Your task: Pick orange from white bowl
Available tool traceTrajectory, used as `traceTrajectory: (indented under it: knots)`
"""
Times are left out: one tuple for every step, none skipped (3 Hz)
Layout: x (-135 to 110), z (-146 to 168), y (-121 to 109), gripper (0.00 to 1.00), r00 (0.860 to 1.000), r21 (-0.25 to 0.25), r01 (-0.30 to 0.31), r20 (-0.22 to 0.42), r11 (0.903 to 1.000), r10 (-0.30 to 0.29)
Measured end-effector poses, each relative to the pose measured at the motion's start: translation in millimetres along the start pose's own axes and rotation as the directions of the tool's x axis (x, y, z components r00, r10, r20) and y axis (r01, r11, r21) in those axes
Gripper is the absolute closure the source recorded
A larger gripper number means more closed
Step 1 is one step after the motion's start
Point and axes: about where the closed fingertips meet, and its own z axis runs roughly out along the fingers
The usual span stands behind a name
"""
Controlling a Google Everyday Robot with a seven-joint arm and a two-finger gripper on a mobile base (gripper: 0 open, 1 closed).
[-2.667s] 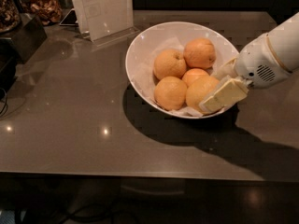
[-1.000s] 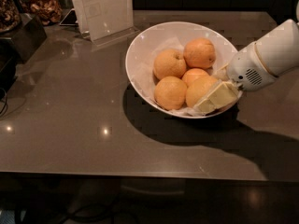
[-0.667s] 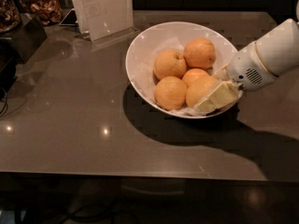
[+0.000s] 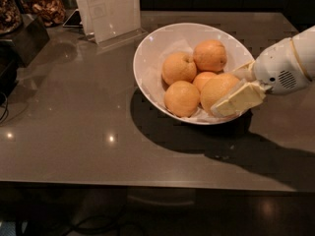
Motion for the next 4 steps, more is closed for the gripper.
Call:
traceTrajectory:
  knots:
    - [-10.5, -20.6, 15.2, 1.0, 0.995, -0.034, 0.046, 0.094, 0.9983, -0.043]
    - [-13.3, -38.4, 30.1, 1.0, 0.98, -0.1, 0.072, 0.194, 0.9923, -0.052]
    - [-13.8, -57.8, 56.1, 1.0, 0.957, -0.148, 0.106, 0.282, 0.9832, -0.061]
    - [-11.9, -72.4, 75.3, 1.0, 0.945, -0.15, 0.125, 0.32, 0.9808, -0.071]
